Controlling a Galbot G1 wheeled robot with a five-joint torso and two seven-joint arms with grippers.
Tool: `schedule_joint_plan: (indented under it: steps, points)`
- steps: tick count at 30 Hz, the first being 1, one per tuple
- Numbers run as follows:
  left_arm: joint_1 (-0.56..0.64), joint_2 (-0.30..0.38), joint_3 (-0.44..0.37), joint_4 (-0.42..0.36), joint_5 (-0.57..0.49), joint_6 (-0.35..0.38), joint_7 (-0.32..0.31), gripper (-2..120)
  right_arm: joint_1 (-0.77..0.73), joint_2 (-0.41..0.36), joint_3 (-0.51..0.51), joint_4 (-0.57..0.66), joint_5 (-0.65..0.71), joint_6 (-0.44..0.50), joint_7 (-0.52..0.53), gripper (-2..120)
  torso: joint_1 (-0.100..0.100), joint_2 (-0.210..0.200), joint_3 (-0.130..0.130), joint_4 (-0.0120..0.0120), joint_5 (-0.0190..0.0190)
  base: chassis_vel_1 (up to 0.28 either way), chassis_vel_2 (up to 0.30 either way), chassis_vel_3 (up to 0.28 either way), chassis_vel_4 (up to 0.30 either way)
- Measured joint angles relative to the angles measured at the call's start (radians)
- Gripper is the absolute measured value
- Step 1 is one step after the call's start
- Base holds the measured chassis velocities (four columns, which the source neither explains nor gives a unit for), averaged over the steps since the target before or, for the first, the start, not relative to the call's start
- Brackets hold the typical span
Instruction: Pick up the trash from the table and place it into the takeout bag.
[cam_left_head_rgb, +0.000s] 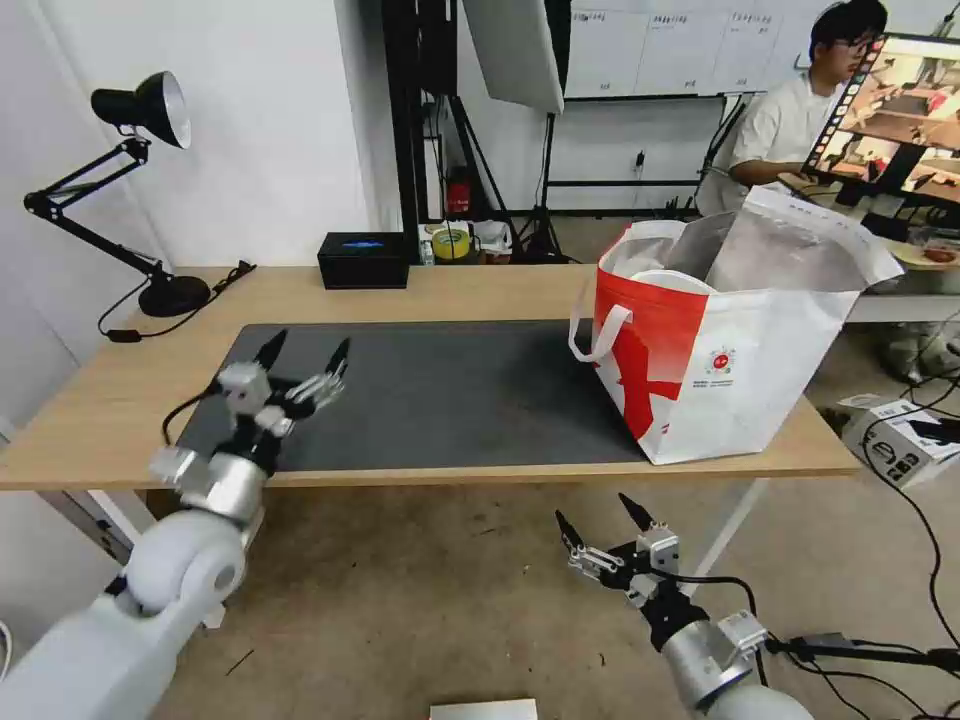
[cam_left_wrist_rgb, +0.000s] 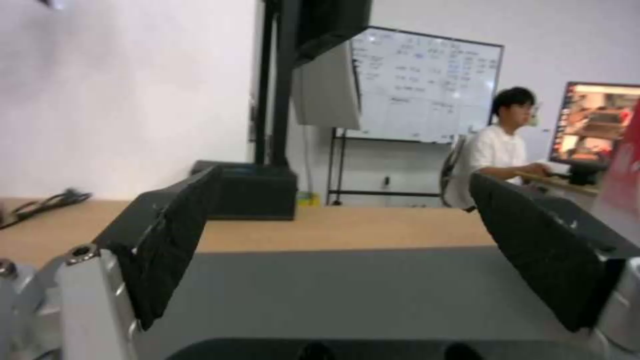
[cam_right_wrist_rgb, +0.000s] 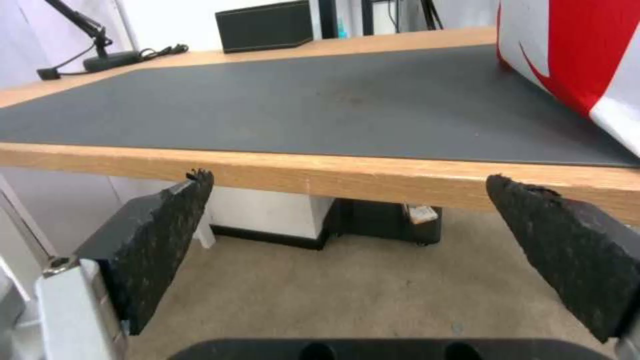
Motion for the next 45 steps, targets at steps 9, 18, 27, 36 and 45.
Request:
schedule_joint_plan:
  steps: [9, 18, 27, 36, 45]
  points:
    - [0.162, -0.072, -0.114, 0.017, 0.072, -0.051, 0.033, 100, 0.0, 0.0, 0.0, 0.0, 0.0, 0.0, 0.0, 100, 0.0, 0.0, 0.0, 0.0, 0.0, 0.0, 0.0, 0.0, 0.0]
    - [0.255, -0.131, -0.16, 0.033, 0.092, -0.066, 0.034, 100, 0.0, 0.0, 0.0, 0.0, 0.0, 0.0, 0.0, 100, 0.0, 0.0, 0.0, 0.0001, -0.0002, 0.0, 0.0, 0.0, 0.0]
    - [0.273, -0.159, -0.151, 0.039, 0.09, -0.068, 0.033, 100, 0.0, 0.0, 0.0, 0.0, 0.0, 0.0, 0.0, 100, 0.0, 0.0, 0.0, 0.0, -0.0002, 0.0, 0.0, 0.0, 0.0]
    - [0.301, -0.195, -0.134, 0.05, 0.108, -0.061, 0.031, 100, 0.0, 0.0, 0.0, 0.0, 0.0, 0.0, 0.0, 100, 0.0, 0.0, 0.0, 0.0, -0.0002, 0.0, 0.0, 0.0, 0.0]
    - [0.332, -0.218, -0.135, 0.074, 0.12, -0.06, 0.032, 100, 0.0, 0.0, 0.0, 0.0, 0.0, 0.0, 0.0, 100, 0.0, 0.0, 0.0, 0.0001, -0.0002, 0.0, 0.0, 0.0, 0.0]
